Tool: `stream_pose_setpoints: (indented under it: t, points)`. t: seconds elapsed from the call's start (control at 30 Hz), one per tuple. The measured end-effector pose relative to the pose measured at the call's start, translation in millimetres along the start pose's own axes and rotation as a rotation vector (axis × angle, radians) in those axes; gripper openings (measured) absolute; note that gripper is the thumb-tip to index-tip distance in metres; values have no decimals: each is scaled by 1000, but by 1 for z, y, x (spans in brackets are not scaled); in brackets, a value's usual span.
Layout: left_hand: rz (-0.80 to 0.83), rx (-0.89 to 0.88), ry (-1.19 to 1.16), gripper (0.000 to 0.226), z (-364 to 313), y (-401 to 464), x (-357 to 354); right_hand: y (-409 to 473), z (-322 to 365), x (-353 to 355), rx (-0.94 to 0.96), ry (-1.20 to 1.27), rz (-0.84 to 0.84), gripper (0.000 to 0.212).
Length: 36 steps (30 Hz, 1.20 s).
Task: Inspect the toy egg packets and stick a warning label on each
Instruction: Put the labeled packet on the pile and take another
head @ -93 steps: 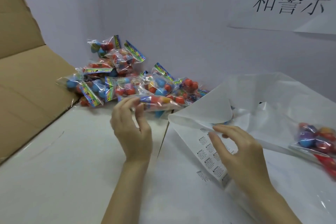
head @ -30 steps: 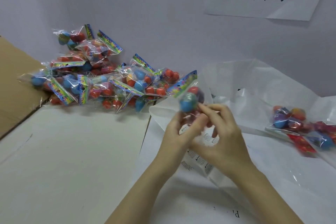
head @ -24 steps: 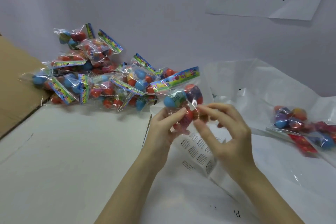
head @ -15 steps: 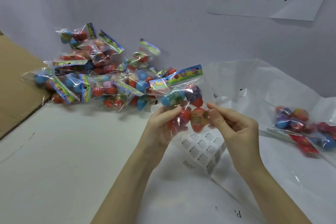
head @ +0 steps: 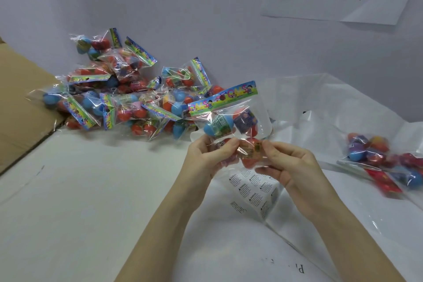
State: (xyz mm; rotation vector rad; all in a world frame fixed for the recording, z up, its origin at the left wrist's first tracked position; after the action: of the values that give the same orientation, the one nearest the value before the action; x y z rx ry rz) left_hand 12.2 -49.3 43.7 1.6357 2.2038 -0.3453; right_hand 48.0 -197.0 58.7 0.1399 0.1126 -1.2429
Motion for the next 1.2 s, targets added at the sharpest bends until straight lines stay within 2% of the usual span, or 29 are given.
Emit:
stream_pose_setpoints:
  t: [0.1, 0.2, 0.27, 0.33, 0.37, 0.43, 0.53, 0.63, 0.73, 0.83, 0.9, 0.93, 1.07, 1.2]
  points:
    - [22, 34, -37, 28, 0, 0, -1, 0, 1, -1, 32, 31, -61, 19]
    - [-14, 46, 29, 47, 2, 1, -3, 3, -3, -1, 152, 10, -252, 10]
    - [-129, 8, 161, 52, 5, 2, -2, 3, -6, 1, 341, -138, -446, 13]
    - [-228, -30, 287, 38, 5, 2, -1, 1, -5, 1, 626, -374, -583, 9]
    - [-203, -25, 311, 34, 5, 2, -2, -2, -6, 0, 773, -494, -609, 6]
    - [-40, 28, 262, 33, 7, 0, -7, -6, -10, -3, 1036, -712, -598, 6]
    - [109, 99, 94, 29, 8, -6, -13, -12, -19, -12, 1275, -895, -439, 10]
    - [28, 116, -35, 25, 5, -6, -11, -16, -22, -18, 1299, -875, -260, 16]
    - [-45, 86, -65, 19, 0, -2, -5, -15, -16, -18, 1227, -809, -339, 19]
    - [-37, 87, -100, 33, -4, -2, -4, -8, -10, -12, 958, -739, -472, 24]
    - [-29, 99, -125, 34, -5, -3, -4, -4, -10, -9, 761, -616, -415, 22]
    - [-26, 93, -107, 34, -4, -3, -4, -4, -10, -8, 724, -574, -378, 20]
    - [-36, 5, 34, 40, -2, -5, -6, -6, -10, -10, 892, -618, -438, 20]
    - [-42, -2, 11, 42, -2, -6, -6, -7, -11, -7, 1032, -693, -467, 14]
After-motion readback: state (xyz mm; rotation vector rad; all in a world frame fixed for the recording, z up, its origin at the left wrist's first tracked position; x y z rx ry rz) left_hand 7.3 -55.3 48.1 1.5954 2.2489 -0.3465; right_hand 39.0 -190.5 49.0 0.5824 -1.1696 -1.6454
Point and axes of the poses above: each hand's wrist, its own y-axis towards the middle knuckle, its own x-axis out of the back of the hand, z = x × y, the point moved 1 cm from there along y, towards the middle knuckle, and after that the axes turned 7 degrees about -z, right-handed, at the moved point
